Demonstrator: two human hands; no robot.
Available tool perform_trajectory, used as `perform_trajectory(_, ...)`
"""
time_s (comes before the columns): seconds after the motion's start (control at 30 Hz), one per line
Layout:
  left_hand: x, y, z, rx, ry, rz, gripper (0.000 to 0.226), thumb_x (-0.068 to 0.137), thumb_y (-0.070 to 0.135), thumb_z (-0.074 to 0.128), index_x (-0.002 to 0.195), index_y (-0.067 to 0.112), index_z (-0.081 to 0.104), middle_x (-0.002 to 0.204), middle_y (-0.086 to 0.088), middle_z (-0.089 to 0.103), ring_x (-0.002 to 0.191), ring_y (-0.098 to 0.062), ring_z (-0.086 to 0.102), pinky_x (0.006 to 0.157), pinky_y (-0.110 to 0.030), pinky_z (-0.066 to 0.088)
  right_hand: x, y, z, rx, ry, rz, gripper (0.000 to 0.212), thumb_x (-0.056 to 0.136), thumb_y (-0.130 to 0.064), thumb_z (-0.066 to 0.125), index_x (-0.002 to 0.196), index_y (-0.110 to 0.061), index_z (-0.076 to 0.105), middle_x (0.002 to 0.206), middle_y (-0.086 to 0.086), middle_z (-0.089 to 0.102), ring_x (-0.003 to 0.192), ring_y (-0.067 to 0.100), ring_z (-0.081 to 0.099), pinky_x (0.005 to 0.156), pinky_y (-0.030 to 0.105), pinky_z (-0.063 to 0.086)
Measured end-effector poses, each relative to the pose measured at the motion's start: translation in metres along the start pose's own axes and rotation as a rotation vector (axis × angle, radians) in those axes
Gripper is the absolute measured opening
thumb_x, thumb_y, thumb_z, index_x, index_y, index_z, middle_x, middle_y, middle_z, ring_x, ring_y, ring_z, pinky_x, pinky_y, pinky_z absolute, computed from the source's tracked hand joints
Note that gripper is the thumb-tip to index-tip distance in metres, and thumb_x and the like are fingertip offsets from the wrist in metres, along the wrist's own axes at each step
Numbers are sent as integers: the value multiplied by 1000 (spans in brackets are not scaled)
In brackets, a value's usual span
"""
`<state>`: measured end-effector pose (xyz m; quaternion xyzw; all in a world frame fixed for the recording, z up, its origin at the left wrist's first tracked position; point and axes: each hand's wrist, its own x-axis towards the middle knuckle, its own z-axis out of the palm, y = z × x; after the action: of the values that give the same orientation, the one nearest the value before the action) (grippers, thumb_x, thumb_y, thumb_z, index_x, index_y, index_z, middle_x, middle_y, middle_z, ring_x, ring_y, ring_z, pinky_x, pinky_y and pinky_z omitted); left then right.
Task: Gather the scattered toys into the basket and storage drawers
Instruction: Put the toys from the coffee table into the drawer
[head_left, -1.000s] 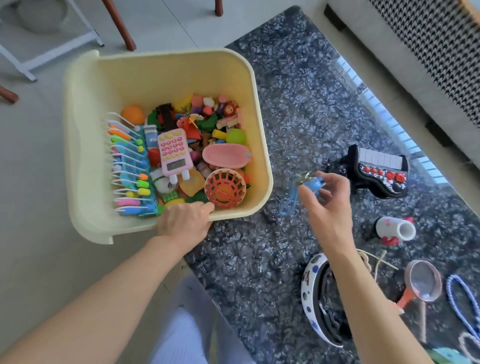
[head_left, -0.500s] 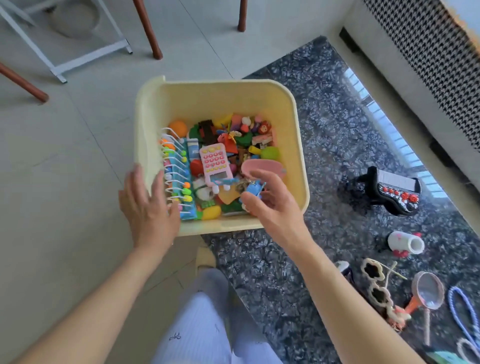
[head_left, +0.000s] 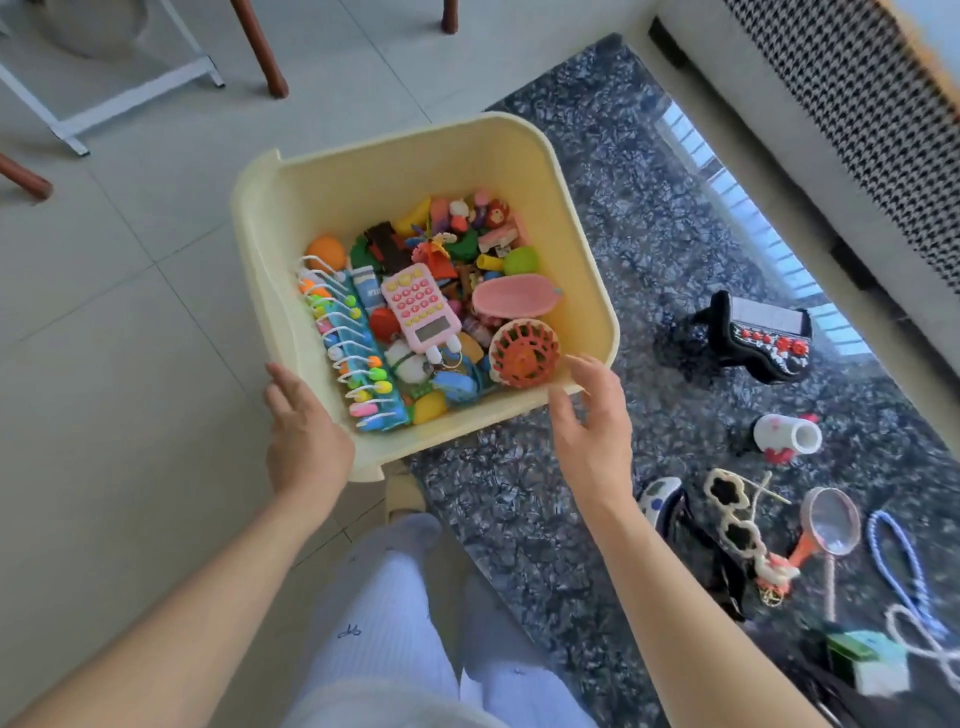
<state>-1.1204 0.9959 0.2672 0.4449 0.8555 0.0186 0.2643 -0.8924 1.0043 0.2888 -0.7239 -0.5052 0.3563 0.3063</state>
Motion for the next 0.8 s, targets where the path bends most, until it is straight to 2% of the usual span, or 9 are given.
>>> perform_trajectory(0.03, -6, 1, 4, -16, 10, -5, 77, 84, -5, 45, 145, -6, -3, 143, -25, 22, 106, -51, 49, 81, -50, 43, -5, 12, -11, -15, 26, 42, 30, 92, -12, 55, 122, -13, 54, 123, -3, 50, 118, 10, 47, 94, 8, 34)
perform_trajectory(0.13, -37, 12, 22, -108, 15, -4, 77, 85, -5, 44, 145, -7, -4, 144, -28, 20, 106, -53, 47, 83, -50, 41, -31, 56, -52, -55, 52, 191, 32, 94, -16, 52, 126, -15, 51, 119, -9, 46, 114, 7, 46, 92, 14, 32)
perform_trajectory(0.23, -73, 25, 41, -184, 32, -63, 76, 86, -3, 42, 145, -8, -6, 147, -29, 15, 114, -51, 44, 93, -47, 38, -60, 95, -92, -104, 5, 287, 36, 95, -18, 50, 131, -15, 47, 125, -4, 46, 111, 5, 43, 91, 17, 32)
perform_trajectory(0.4, -137, 46, 82, -274, 77, -161, 74, 89, 1, 42, 143, -10, -7, 149, -29, 12, 124, -45, 39, 97, -44, 35, -97, 154, -140, -215, -115, 281, 39, 92, -13, 53, 129, -6, 46, 128, 10, 50, 120, 24, 48, 98, 33, 38)
perform_trajectory(0.57, -190, 42, 119, -313, 87, -194, 74, 89, 1, 42, 141, -13, -8, 148, -33, 9, 131, -43, 29, 100, -42, 34, -122, 204, -153, -286, -291, 370, 60, 90, -20, 58, 143, -11, 31, 146, 7, 38, 133, 21, 38, 104, 31, 34)
perform_trajectory(0.7, -214, 28, 132, -331, 78, -197, 74, 88, -1, 40, 143, -11, -9, 152, -29, 0, 138, -37, 16, 104, -39, 29, -128, 227, -139, -434, -406, 367, 81, 85, -29, 65, 148, -13, 17, 151, 6, 28, 137, 23, 32, 107, 38, 35)
perform_trajectory(0.8, -225, 18, 132, -337, 75, -193, 73, 89, -3, 39, 144, -8, -8, 152, -28, 3, 136, -38, 20, 103, -36, 28, -126, 237, -123, -547, -491, 371, 92, 83, -35, 68, 149, -19, 7, 154, 4, 21, 139, 24, 27, 109, 48, 32)
